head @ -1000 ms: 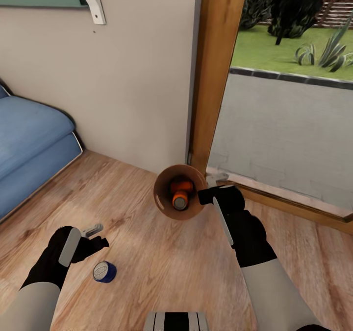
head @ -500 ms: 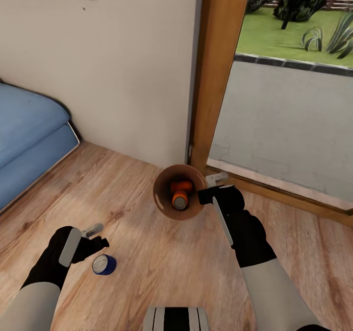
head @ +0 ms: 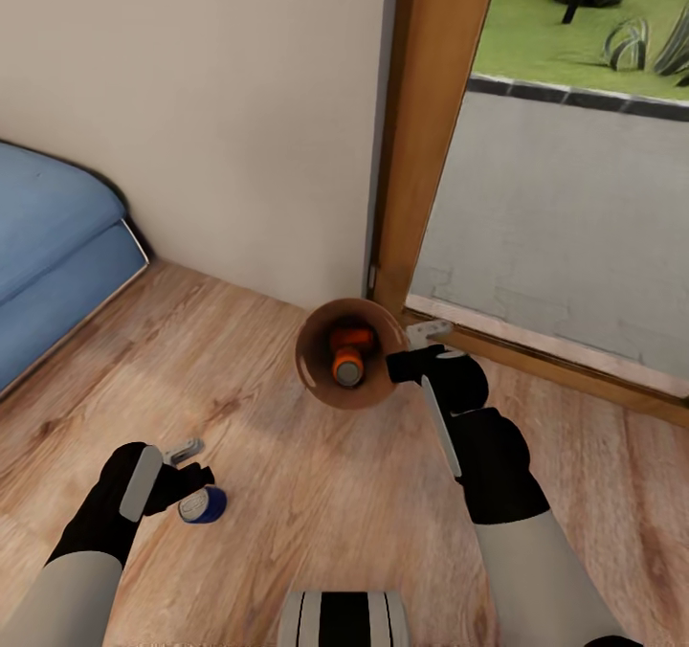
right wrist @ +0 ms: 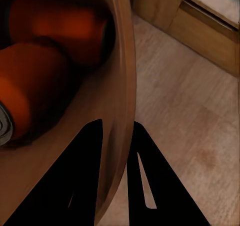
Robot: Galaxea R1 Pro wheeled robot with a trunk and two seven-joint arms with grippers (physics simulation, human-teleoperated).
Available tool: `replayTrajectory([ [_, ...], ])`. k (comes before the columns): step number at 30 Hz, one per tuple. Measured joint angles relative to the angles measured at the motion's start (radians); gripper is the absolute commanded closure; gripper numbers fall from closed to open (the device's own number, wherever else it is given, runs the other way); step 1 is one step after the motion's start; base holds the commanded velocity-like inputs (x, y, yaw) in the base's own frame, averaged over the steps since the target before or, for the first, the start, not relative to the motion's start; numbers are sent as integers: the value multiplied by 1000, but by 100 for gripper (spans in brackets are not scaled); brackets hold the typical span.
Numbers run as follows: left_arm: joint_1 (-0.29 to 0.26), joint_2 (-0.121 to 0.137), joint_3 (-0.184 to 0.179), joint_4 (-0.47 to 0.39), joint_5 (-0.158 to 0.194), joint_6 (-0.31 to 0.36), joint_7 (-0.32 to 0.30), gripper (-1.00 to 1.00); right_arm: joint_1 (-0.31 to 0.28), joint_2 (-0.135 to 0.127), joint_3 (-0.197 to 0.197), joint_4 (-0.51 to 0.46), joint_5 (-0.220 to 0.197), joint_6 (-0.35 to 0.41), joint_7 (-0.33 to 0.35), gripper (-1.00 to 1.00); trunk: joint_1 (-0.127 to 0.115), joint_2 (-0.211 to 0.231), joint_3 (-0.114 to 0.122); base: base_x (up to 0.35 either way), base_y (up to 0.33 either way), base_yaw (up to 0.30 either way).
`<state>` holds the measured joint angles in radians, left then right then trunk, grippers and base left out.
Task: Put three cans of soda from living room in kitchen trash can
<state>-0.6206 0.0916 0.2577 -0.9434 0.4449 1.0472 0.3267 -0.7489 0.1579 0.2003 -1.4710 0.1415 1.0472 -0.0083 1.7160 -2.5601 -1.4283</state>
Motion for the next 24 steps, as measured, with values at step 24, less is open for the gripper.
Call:
replayTrajectory([
  [24, 0, -6, 0, 0, 0, 0, 5, -100, 2, 1, 6, -80, 0, 0, 1, 100, 4, -2, -31, 0, 0, 0],
])
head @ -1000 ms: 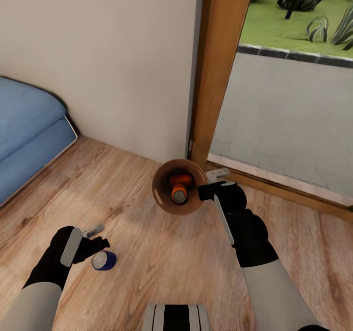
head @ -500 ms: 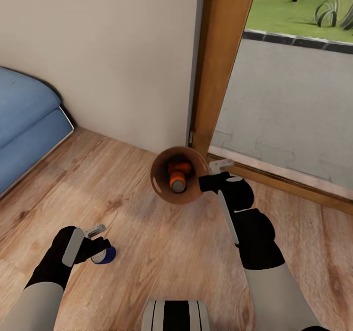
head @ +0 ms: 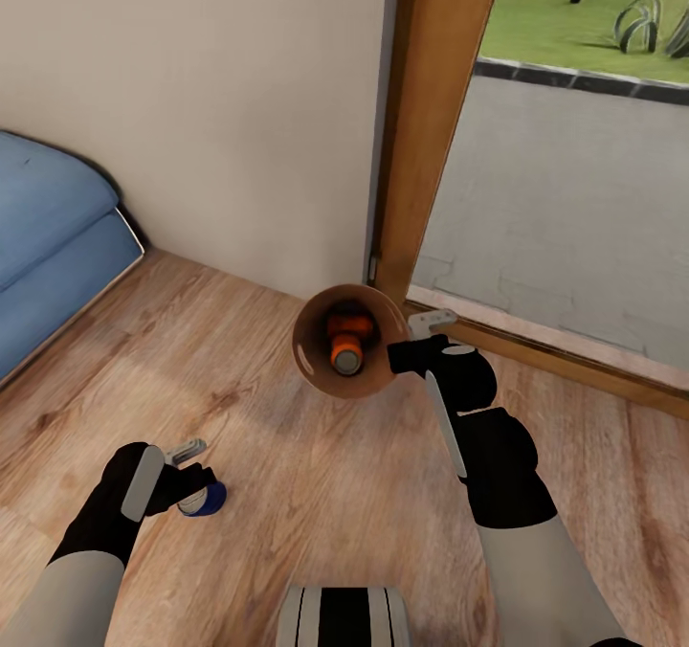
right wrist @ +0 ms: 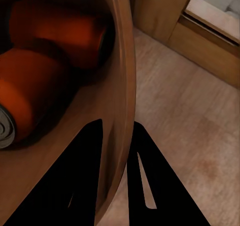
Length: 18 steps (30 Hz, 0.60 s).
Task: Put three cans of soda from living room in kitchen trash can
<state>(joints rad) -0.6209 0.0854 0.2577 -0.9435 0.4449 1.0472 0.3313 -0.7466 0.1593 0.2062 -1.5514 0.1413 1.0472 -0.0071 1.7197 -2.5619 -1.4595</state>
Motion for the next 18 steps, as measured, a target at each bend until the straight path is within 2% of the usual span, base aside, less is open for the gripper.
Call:
replayTrajectory([
  [18, 0, -1, 0, 0, 0, 0, 0, -100, 1, -1, 2, 0, -2, 0, 1, 100, 0, 0, 0, 0, 0, 0],
])
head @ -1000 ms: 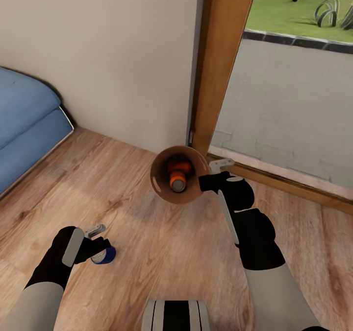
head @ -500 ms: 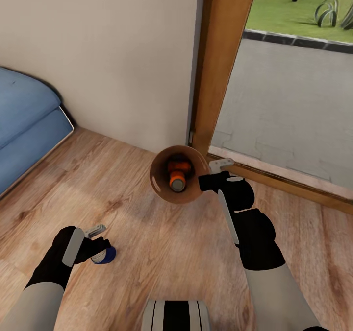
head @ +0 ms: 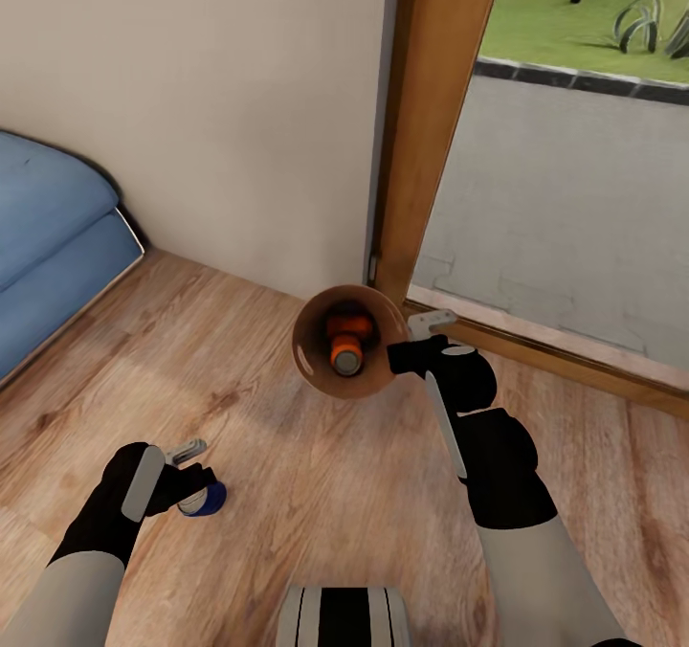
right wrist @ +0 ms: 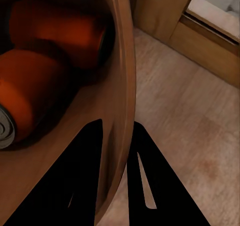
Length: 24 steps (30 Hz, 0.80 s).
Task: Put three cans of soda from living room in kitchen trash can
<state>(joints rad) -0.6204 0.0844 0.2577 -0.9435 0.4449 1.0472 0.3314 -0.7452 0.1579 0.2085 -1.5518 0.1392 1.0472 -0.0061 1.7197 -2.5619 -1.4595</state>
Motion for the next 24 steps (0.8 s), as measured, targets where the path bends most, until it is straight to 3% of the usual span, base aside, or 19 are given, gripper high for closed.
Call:
replayTrajectory([
  [5, 0, 0, 0, 0, 0, -11, 0, -100, 1, 0, 1, 1, -2, 0, 1, 100, 2, -1, -15, 0, 0, 0],
  [24, 0, 0, 0, 2, 0, -22, 1, -100, 3, 0, 3, -22, -4, 0, 5, 100, 2, -1, -15, 0, 0, 0],
])
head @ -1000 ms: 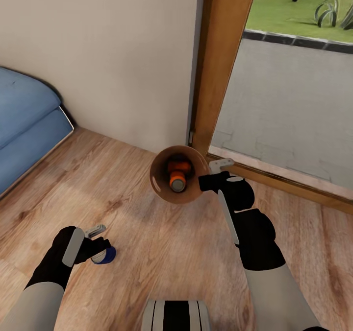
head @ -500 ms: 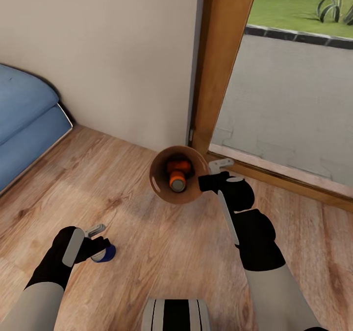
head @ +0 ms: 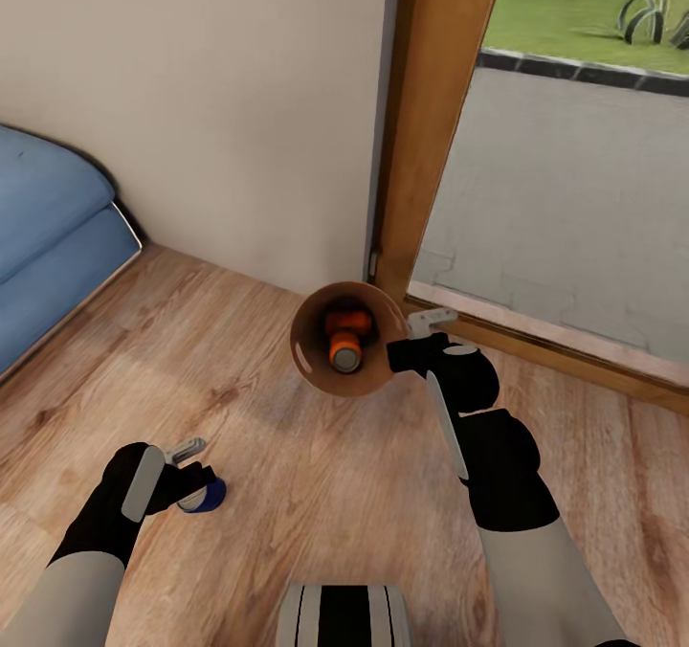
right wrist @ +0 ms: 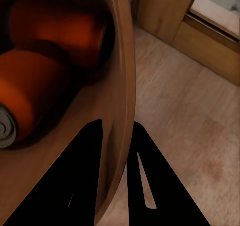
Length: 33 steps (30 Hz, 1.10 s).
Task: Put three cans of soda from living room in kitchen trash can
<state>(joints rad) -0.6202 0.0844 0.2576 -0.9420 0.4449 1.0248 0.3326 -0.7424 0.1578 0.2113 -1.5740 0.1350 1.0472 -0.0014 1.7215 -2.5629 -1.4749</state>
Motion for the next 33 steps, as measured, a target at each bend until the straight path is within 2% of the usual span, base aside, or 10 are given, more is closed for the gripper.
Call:
replayTrajectory([
  [8, 0, 0, 0, 0, 0, -1, -1, -100, 0, 0, 0, 0, -1, 0, 2, 100, 0, 0, 0, 0, 0, 0],
  [12, 0, 0, 0, 0, 0, -1, -1, -100, 1, 0, 0, 1, -1, 0, 3, 100, 2, -1, -15, 0, 0, 0],
  [24, 0, 0, -1, 0, -1, -2, 0, -100, 0, 0, 0, -1, -1, 0, 3, 100, 2, -1, -15, 0, 0, 0],
  [25, 0, 0, -1, 0, -1, -2, 0, 100, 0, 0, 0, -1, 0, 0, 3, 100, 2, -1, -15, 0, 0, 0],
  [33, 0, -3, -1, 9, 4, -3, -1, 100, 0, 0, 1, -1, -3, 0, 3, 100, 2, -1, -15, 0, 0, 0],
])
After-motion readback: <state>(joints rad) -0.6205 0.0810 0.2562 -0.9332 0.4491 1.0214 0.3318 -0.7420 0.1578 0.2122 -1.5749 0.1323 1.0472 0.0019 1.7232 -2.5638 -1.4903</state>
